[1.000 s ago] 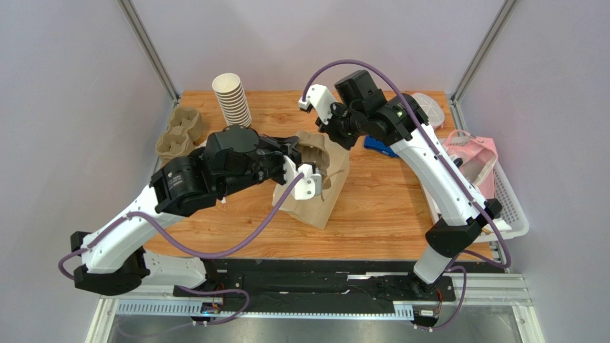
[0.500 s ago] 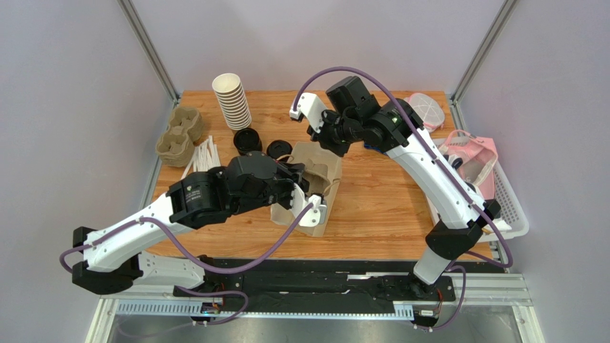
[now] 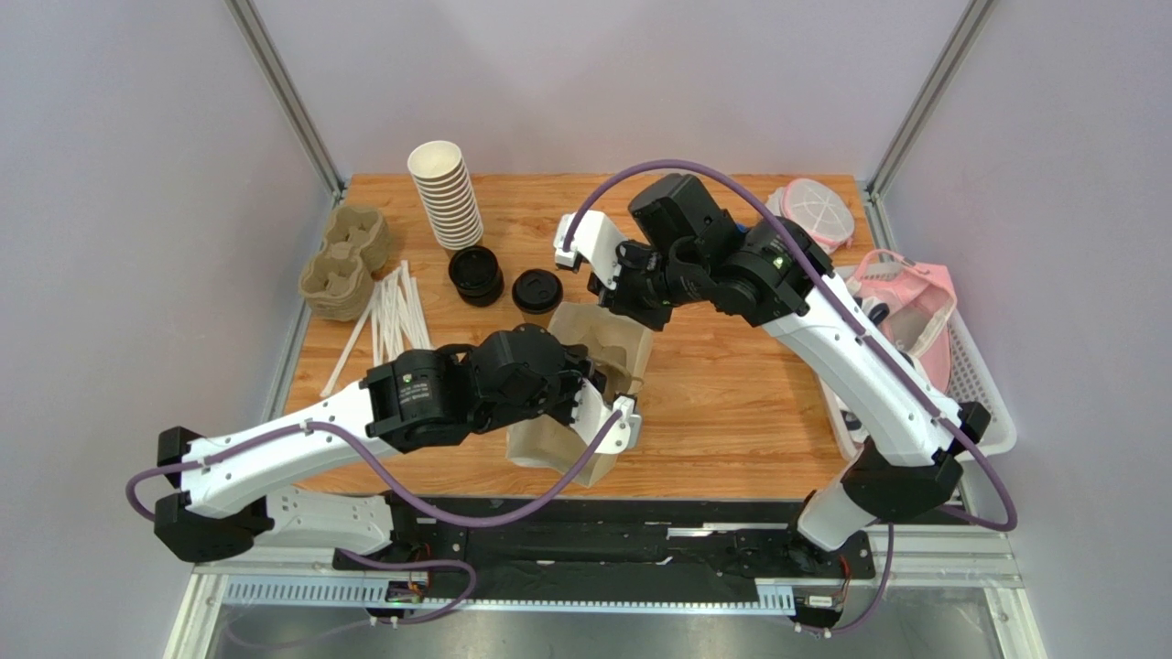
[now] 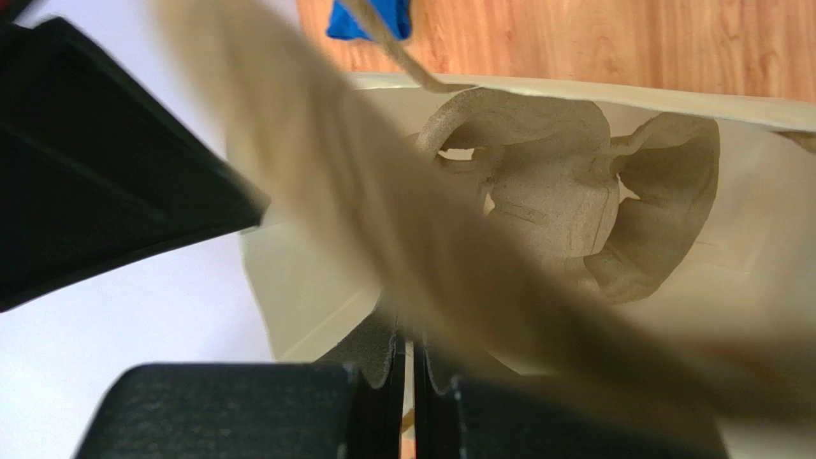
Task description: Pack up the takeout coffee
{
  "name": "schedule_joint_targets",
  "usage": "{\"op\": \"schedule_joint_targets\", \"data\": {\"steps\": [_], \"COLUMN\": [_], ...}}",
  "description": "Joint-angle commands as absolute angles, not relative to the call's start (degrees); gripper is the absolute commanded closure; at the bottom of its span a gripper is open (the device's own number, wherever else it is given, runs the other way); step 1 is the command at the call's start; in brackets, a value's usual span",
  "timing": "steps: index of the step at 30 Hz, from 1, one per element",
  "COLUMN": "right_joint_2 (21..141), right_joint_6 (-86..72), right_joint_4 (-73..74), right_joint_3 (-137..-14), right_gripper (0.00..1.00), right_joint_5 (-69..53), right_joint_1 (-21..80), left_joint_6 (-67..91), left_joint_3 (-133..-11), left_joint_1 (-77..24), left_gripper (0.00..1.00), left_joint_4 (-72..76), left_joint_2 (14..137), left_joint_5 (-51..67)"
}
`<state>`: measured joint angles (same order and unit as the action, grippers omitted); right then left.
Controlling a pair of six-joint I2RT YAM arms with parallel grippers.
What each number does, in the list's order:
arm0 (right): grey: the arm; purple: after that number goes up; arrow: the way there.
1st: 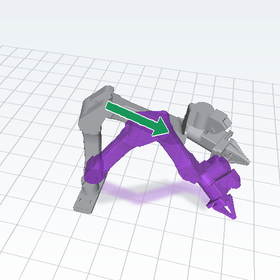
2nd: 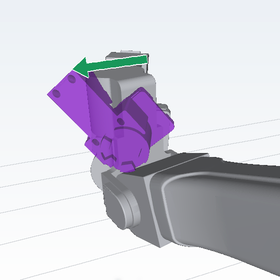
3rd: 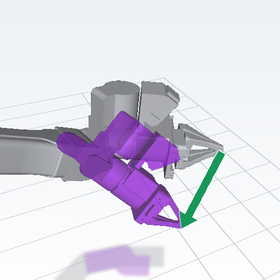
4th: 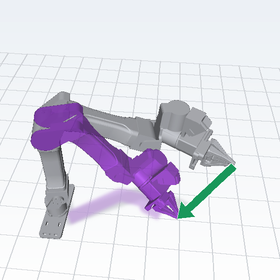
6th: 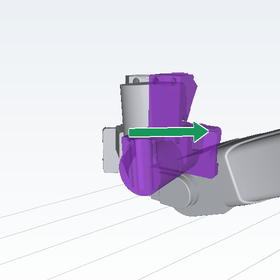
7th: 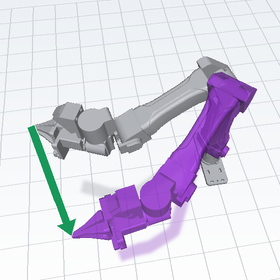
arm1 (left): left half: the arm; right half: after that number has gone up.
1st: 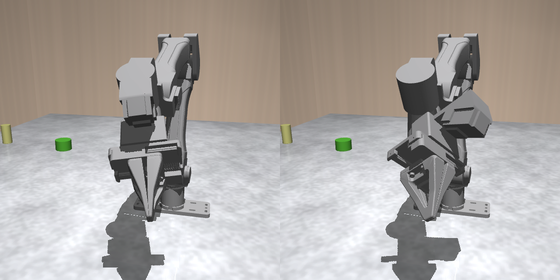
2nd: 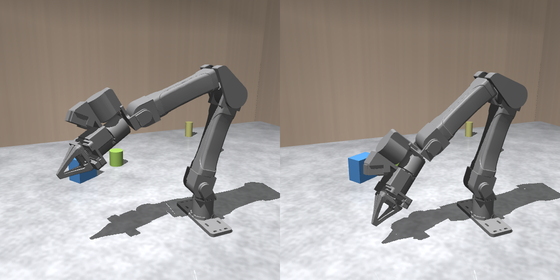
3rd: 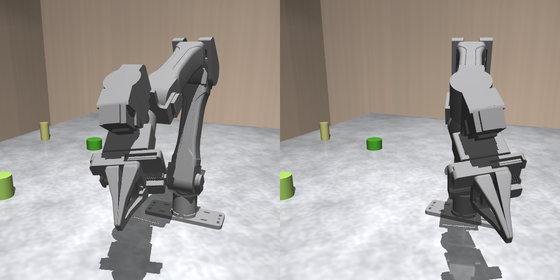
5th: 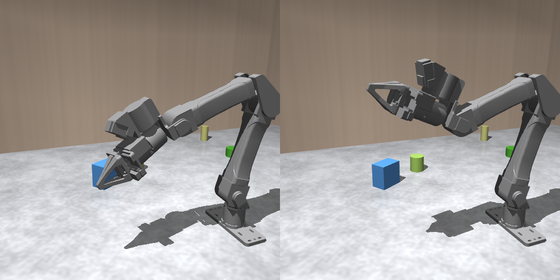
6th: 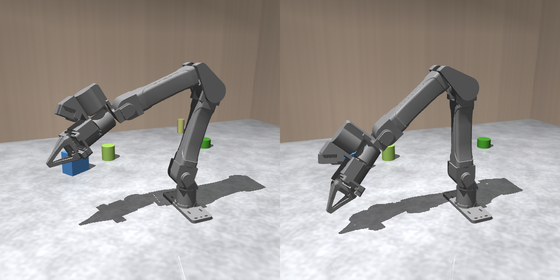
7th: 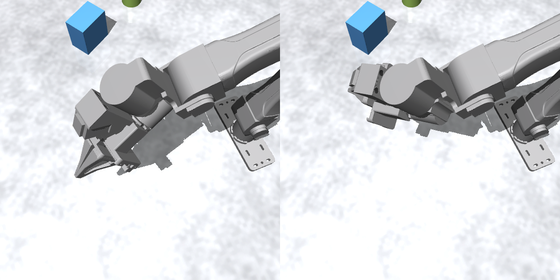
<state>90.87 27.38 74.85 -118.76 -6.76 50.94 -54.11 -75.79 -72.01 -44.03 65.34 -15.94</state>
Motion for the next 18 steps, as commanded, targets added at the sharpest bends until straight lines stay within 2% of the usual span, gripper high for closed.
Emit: {"op": "schedule_joint_targets", "data": {"steps": [1,18], "right_joint_2": [87.45,85.08], "right_joint_6": [29.35,31.82], "right_joint_4": [71.55,69.08], "right_joint_3": [-116.90,-112.68], "right_gripper": [1.00,1.00], "right_joint_5": [-9.05,-12.48], "right_joint_1": [51.76,53.61], "left_joint_6": [-49.14,-43.33], "left_joint_3": [-74.45,-68.64], "left_joint_1": [-72.51,-72.42], "left_gripper": [1.00,1.00], "left_joint_4": [-42.28,-43.33], "left_joint_2": [64.34,65.48], "left_joint_5": [-14.68,-10.20]}}
